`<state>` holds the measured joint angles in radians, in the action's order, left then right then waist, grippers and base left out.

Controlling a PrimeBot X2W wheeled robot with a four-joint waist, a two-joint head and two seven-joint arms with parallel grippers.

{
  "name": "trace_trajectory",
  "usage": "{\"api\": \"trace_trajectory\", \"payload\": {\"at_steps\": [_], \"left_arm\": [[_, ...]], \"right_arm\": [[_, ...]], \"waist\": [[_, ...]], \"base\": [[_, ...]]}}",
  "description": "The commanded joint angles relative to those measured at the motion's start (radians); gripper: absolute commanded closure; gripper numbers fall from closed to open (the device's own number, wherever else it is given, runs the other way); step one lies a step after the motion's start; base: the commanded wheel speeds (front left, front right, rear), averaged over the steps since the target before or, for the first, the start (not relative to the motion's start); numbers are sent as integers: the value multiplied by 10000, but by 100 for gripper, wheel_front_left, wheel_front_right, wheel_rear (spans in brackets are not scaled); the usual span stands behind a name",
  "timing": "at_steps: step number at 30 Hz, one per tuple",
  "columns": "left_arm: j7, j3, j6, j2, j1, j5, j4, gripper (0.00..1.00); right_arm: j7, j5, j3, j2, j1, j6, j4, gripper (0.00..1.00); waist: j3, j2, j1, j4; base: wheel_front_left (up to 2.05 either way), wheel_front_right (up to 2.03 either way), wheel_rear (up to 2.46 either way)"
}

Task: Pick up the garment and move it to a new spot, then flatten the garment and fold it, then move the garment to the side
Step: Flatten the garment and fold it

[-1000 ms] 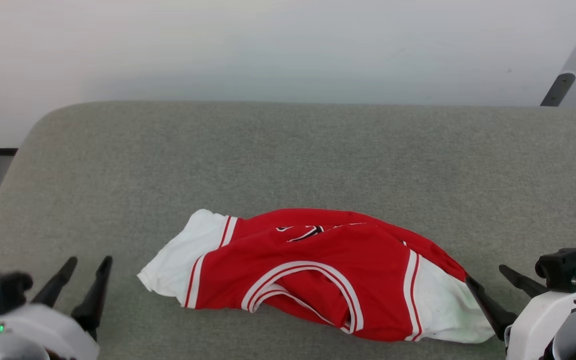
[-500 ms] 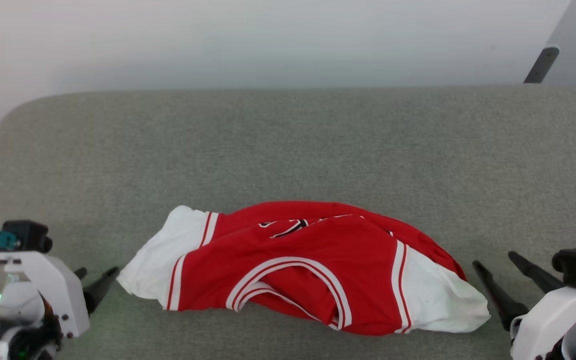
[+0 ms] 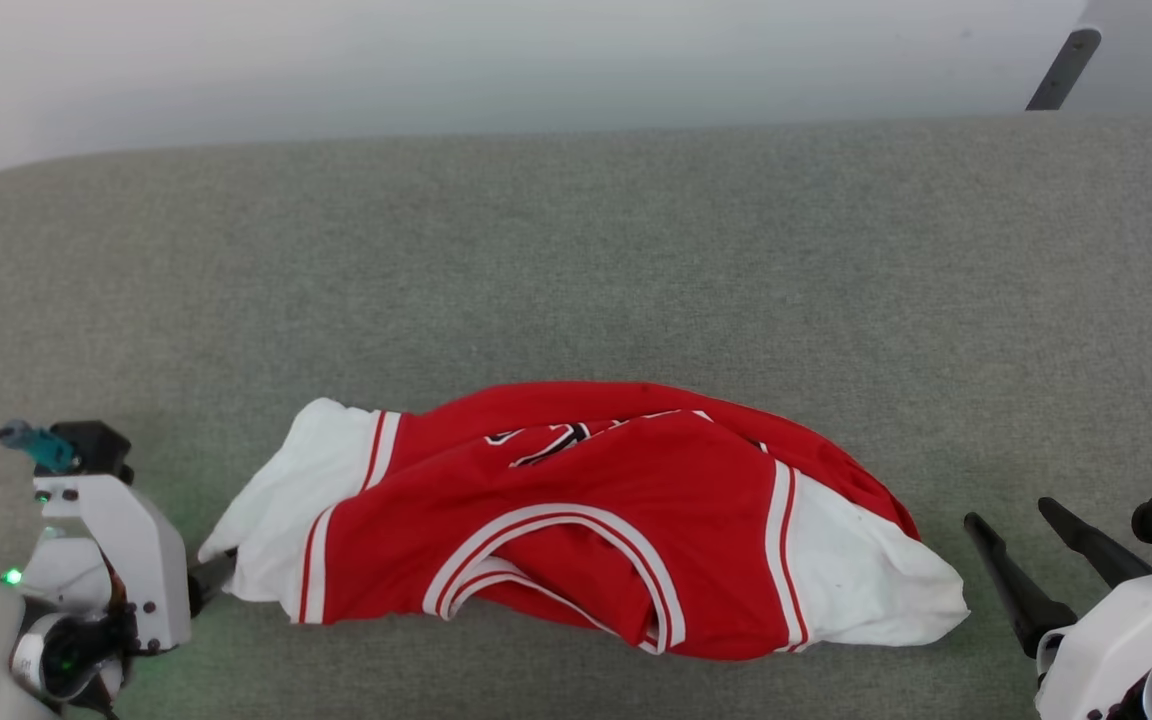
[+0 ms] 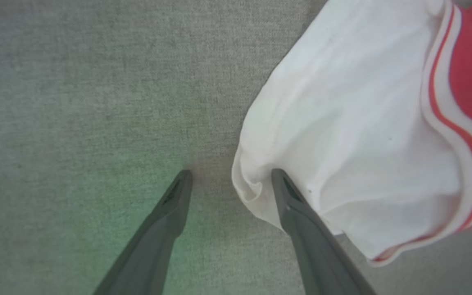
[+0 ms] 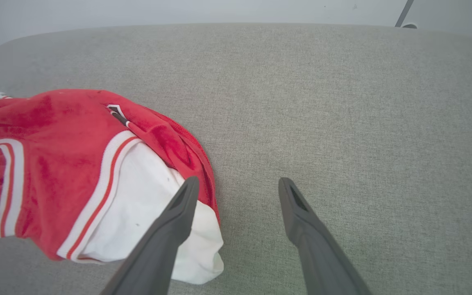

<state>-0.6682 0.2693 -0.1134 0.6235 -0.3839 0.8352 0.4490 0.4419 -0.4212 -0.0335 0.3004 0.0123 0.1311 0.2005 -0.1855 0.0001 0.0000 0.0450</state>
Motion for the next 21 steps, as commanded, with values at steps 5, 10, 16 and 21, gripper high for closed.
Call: {"api": "trace_trajectory", "payload": {"at_steps": [5, 10, 16, 21], "left_arm": [[-206, 343, -75, -169, -305, -48, 619, 0], [-444, 629, -112, -249, -443, 77, 1189, 100], [-212, 815, -172, -257, -647, 149, 1368, 100], [-92, 892, -156, -254, -792, 243, 1419, 100]], "right_arm": [[371, -138, 39, -25, 197, -7, 144, 0], [906, -354, -60, -107, 323, -7, 337, 0], [1413, -474, -76, -229, 516, -7, 606, 0], [1665, -362, -62, -322, 538, -7, 564, 0]], "waist": [[-181, -1, 0, 71], [-265, -1, 0, 75], [-376, -1, 0, 49], [-450, -1, 0, -9]], "base": [[0, 0, 0], [0, 0, 0], [0, 0, 0], [0, 0, 0]]}}
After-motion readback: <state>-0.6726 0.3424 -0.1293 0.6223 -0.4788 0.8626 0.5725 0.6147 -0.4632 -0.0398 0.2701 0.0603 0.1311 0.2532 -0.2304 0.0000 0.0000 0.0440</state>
